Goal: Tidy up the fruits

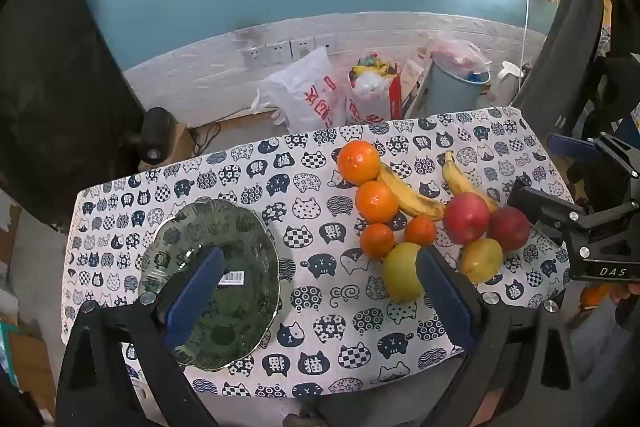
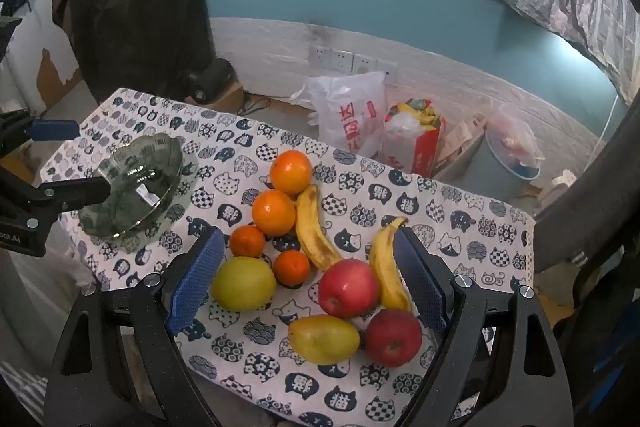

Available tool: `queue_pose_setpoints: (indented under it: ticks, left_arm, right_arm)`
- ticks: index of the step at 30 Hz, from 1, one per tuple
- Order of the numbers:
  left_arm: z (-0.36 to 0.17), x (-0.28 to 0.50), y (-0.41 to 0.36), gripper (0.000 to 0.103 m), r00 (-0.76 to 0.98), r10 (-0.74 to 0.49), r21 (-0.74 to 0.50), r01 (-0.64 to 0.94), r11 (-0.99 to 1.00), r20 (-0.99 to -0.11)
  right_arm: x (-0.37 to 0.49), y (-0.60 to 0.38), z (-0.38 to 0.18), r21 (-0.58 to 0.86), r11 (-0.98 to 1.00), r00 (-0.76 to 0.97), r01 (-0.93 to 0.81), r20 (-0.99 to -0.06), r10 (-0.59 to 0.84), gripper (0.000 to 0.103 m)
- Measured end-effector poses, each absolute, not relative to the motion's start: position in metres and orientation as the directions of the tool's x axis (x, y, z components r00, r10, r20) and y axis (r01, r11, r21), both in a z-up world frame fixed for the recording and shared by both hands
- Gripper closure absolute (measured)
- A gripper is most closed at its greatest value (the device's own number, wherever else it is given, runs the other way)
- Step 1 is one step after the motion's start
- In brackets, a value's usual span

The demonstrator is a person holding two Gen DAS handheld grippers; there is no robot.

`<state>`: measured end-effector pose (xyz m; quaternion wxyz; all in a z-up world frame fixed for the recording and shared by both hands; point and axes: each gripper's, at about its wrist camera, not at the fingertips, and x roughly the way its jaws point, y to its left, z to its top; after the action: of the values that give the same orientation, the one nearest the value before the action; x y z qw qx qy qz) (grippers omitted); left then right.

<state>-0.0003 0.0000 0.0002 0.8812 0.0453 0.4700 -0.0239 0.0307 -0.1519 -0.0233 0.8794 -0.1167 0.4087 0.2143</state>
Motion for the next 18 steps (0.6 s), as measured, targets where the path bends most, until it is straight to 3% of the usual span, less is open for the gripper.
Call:
queue_pose_setpoints:
  ticks: [18]
  left_arm:
    - [-0.0036,-0.0021,0.0014,0.005,0.557,-0.001,0.060,0.091,0.994,-0.830]
  right_arm:
    - [0.0307,-0.1512,-0.0232,-0.018,0.878,0.562,-0.478,-0.775,0.289,0.018]
